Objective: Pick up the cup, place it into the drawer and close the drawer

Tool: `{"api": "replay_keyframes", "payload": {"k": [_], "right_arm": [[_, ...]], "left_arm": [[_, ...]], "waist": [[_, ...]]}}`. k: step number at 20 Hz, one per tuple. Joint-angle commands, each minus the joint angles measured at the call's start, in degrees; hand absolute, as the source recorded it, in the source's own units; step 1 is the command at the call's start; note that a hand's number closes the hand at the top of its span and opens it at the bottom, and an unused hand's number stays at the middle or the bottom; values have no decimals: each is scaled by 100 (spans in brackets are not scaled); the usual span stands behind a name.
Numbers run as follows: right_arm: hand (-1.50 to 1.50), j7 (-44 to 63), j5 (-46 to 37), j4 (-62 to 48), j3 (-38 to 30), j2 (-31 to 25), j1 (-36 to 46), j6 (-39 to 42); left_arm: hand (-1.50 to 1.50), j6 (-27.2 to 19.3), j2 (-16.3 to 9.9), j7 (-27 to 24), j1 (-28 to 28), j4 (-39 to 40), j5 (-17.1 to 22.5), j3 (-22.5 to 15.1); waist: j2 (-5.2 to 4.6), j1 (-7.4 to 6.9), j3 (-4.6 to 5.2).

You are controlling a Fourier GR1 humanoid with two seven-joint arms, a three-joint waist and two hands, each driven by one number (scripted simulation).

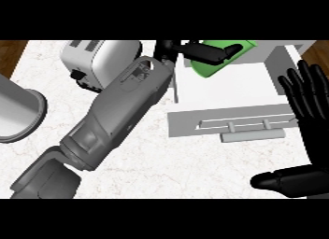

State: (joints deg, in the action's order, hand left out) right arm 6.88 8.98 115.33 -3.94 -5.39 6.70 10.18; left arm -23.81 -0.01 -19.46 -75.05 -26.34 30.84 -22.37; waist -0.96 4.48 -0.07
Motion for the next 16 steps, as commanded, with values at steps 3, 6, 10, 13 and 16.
{"api": "replay_keyframes", "payload": {"k": [3, 6, 10, 13, 16], "right_arm": [[-150, -116, 17, -19, 125, 88, 1, 52], [-150, 6, -2, -42, 180, 140, 57, -24], [-150, -46, -48, -95, 277, 169, 39, 15], [-150, 93, 244, -78, 126, 82, 378, 67], [-150, 10, 571, -79, -160, -6, 260, 182]], "left_arm": [[150, -154, 1, 28, -169, 413, 149, -636], [150, -225, 1, 209, -225, 454, 143, -939], [-150, -259, 1, 55, -71, 602, 265, -1081], [-150, -310, 1, 24, -199, 443, 489, -1068], [-150, -224, 1, -285, 41, 157, 809, -1022]], "waist": [[-30, 147, -4], [-20, 114, -3], [-67, 209, -2], [-76, 228, 0], [-55, 212, 0]]}}
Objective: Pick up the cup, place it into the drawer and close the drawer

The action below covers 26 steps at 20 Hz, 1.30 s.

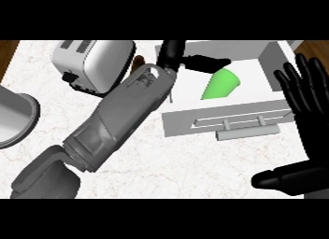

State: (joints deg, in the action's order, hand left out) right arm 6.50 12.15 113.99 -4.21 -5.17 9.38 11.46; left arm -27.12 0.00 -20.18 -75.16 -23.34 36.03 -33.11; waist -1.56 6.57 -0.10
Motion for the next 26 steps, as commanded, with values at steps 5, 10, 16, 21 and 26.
{"api": "replay_keyframes", "payload": {"k": [5, 10, 16, 21, 26], "right_arm": [[-150, 346, 641, 114, -167, -40, 144, 75], [-150, 267, 1191, 278, -659, -441, -377, 574], [150, 186, 449, 757, -172, -578, -951, 927], [150, 233, -238, 825, 37, -894, -895, 1094], [150, 76, -640, 697, -114, -1158, -969, 1283]], "left_arm": [[-150, 102, 0, -586, -17, -571, 758, 228], [-150, 536, 0, -714, 60, -627, 964, 655], [-150, 366, -484, -358, 614, -1601, 906, 919], [-150, 394, -1158, -82, 1462, -2494, 1024, 1054], [-150, 424, -1669, 20, 2693, -3699, 970, 1020]], "waist": [[52, -155, 5], [125, -431, 5], [205, -694, 11], [234, -847, 15], [208, -811, 10]]}}
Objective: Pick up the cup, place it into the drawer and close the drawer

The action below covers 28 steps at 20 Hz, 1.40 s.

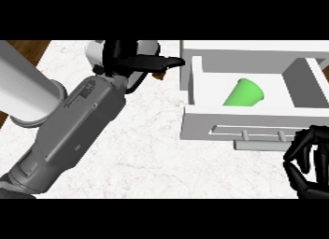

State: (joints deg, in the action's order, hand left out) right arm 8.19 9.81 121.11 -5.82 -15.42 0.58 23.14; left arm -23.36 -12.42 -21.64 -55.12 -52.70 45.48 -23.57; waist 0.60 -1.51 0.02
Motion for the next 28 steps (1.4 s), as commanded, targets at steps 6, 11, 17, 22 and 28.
{"api": "replay_keyframes", "payload": {"k": [6, 11, 17, 22, 28], "right_arm": [[150, 100, -1037, -367, 341, 27, 122, -142], [150, -486, -2259, -825, 855, -111, 374, -160], [150, -1274, -4171, -1669, 1687, -475, 562, -560], [150, -1855, -5064, -2968, 2101, -73, 854, -1373], [-150, -2248, -5313, -4717, 1742, -51, 1727, -1542]], "left_arm": [[-150, 121, -1099, 383, 2182, -2394, 152, 255], [-150, 720, -1542, 401, 2941, -2754, 285, 568], [-150, 1063, -1676, 12, 3629, -2955, 185, 634], [-150, 1390, -1870, 158, 4146, -3253, 297, 1002], [-150, 1724, -1720, -140, 4603, -3245, -32, 1184]], "waist": [[-13, -37, 0], [-44, 1, 0], [-67, -36, 0], [-66, 36, -4], [-80, 54, -4]]}}
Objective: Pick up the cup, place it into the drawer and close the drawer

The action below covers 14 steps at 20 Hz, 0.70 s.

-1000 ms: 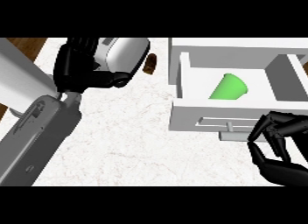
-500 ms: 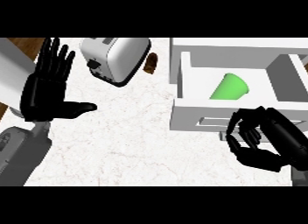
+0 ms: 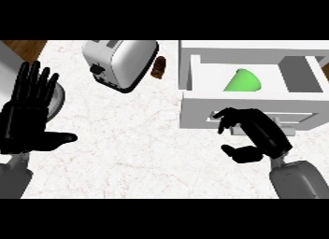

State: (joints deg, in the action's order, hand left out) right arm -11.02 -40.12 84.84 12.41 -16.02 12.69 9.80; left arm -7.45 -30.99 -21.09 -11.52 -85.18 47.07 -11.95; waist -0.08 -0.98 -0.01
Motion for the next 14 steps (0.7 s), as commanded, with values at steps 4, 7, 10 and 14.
{"api": "replay_keyframes", "payload": {"k": [4, 7, 10, 14], "right_arm": [[-150, -518, -651, -1927, -36, 124, 678, -515], [-150, -379, -694, -2642, -207, 465, 1468, -396], [-150, -1095, -710, -3601, -488, 324, 1617, -866], [-150, -1431, -553, -4688, -894, 326, 2497, -817]], "left_arm": [[-150, 866, -331, -24, 556, -67, 221, 685], [-150, 574, 55, 136, 586, -199, -105, 602], [-150, 1294, -60, -43, 854, 194, 40, 900], [-150, 1512, -85, -35, 593, 535, -73, 1127]], "waist": [[-9, -21, -1], [-2, 22, -1], [-12, 6, -1], [-27, -1, -2]]}}
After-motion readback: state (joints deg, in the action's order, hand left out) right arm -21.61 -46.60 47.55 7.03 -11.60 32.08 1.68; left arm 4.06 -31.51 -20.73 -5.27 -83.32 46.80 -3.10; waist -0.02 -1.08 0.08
